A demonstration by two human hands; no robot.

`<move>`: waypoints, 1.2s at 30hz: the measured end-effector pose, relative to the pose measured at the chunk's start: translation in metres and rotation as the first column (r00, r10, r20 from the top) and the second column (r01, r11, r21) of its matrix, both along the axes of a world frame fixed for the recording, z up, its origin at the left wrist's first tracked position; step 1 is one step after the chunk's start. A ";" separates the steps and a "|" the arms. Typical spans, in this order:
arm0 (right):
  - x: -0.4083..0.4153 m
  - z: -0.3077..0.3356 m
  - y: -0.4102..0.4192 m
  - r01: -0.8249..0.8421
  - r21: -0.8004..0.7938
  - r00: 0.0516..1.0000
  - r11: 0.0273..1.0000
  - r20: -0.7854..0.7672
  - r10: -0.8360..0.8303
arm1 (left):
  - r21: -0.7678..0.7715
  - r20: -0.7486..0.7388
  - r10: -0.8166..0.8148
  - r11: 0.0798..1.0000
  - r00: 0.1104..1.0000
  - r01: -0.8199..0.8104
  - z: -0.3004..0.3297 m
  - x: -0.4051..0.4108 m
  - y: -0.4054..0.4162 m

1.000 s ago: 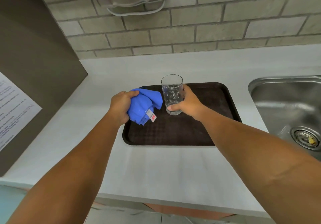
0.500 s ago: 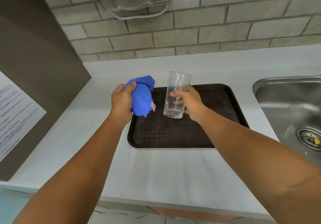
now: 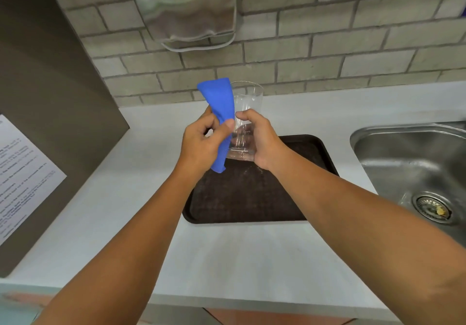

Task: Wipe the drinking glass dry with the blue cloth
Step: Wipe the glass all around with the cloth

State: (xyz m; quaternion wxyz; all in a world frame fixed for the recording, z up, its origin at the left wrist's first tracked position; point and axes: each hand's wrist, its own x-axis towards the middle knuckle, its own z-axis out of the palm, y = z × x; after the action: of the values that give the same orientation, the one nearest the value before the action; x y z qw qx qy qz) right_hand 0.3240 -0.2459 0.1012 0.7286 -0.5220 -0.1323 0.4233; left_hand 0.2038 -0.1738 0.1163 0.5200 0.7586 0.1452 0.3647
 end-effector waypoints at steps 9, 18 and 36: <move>-0.020 0.011 -0.009 0.105 0.087 0.992 0.991 0.059 -0.110 | -0.108 0.066 0.131 0.986 0.989 -0.123 0.015 0.015 -0.009; -0.027 0.012 -0.014 0.105 0.047 0.985 0.993 0.132 -0.110 | 0.079 -0.090 0.158 0.985 0.983 -0.151 0.023 0.018 -0.012; -0.036 0.019 -0.022 0.010 0.124 0.998 0.992 0.056 -0.017 | 0.049 -0.088 0.197 0.980 0.976 -0.194 0.046 0.019 -0.018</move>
State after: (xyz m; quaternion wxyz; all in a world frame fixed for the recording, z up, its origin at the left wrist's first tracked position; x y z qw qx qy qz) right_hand 0.2884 -0.2682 0.1198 0.7582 -0.4888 -0.1753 0.3942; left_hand 0.2232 -0.1913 0.1625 0.4592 0.7669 0.2358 0.3813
